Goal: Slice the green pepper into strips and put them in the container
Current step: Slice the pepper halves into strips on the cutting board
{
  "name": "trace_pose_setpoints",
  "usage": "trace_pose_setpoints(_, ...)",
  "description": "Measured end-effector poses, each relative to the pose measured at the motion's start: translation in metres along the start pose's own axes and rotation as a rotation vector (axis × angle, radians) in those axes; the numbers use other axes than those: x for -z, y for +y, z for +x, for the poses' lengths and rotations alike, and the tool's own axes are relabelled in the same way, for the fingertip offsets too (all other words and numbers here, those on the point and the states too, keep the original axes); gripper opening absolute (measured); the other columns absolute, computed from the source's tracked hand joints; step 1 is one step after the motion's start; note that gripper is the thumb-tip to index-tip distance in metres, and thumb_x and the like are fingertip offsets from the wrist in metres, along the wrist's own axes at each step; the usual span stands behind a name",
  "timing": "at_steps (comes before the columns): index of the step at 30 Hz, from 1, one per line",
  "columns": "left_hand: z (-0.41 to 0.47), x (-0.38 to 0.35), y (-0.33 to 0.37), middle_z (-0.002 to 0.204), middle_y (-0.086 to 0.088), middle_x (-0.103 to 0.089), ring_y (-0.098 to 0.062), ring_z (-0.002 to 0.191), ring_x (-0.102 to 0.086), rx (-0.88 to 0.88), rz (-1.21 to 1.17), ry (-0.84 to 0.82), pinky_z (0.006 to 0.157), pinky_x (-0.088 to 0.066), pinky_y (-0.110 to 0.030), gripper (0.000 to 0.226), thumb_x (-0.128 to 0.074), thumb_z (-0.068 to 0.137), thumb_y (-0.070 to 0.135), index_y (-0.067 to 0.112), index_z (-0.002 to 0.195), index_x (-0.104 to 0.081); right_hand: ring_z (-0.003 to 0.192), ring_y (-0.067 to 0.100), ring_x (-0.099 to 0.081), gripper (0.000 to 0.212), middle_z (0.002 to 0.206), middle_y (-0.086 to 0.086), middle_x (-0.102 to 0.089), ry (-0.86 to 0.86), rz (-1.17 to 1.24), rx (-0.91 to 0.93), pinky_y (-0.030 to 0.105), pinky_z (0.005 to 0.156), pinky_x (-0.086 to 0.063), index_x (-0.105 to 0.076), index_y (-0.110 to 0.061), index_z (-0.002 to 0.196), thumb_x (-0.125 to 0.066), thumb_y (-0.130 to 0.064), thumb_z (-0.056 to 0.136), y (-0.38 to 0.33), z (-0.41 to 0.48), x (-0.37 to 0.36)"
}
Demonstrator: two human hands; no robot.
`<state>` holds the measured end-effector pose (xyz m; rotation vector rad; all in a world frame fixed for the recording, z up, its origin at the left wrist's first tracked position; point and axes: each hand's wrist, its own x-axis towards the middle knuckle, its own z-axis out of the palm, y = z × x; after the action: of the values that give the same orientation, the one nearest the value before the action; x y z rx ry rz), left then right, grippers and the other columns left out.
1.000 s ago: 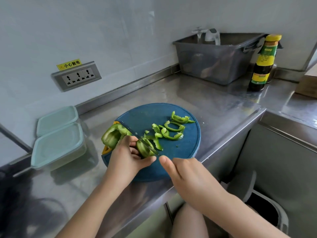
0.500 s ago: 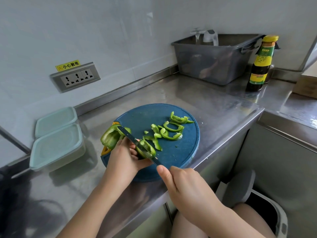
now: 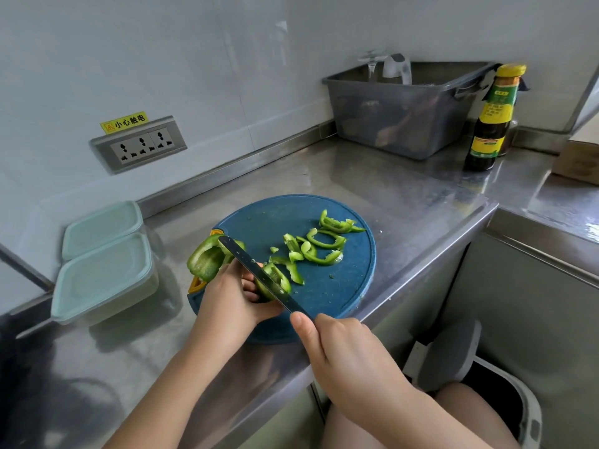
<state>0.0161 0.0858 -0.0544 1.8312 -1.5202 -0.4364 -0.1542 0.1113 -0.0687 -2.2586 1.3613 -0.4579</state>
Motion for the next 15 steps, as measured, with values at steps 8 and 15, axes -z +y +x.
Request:
trace_pose_setpoints(8,0.003,0.005,0.005,0.071,-0.021,-0.064,-0.017,0.057,-0.053,-0.007,0.008,-0.04,0.051,-0.041,-0.012,0.035,-0.082,0.06,0.003,0.0,0.086,-0.06,0.074,0.029,-0.053,0.058,0.065,0.0,-0.041,-0.023,0.053,-0.033,0.038,0.069,-0.046,-0.031,-0.018,0.064,0.001,-0.064,0.082,-0.008,0.008,-0.001)
trace_pose_setpoints(15,0.002,0.006,-0.001,0.068,0.004,-0.066,-0.009,0.066,-0.063,0.005,0.075,-0.013,0.055,-0.044,-0.009,0.037,-0.085,0.055,0.018,0.019,0.083,-0.062,0.07,0.028,-0.053,0.055,0.062,0.0,-0.04,0.0,0.056,-0.059,0.037,0.068,-0.047,-0.032,-0.018,0.063,-0.013,-0.058,0.095,-0.019,0.016,-0.001)
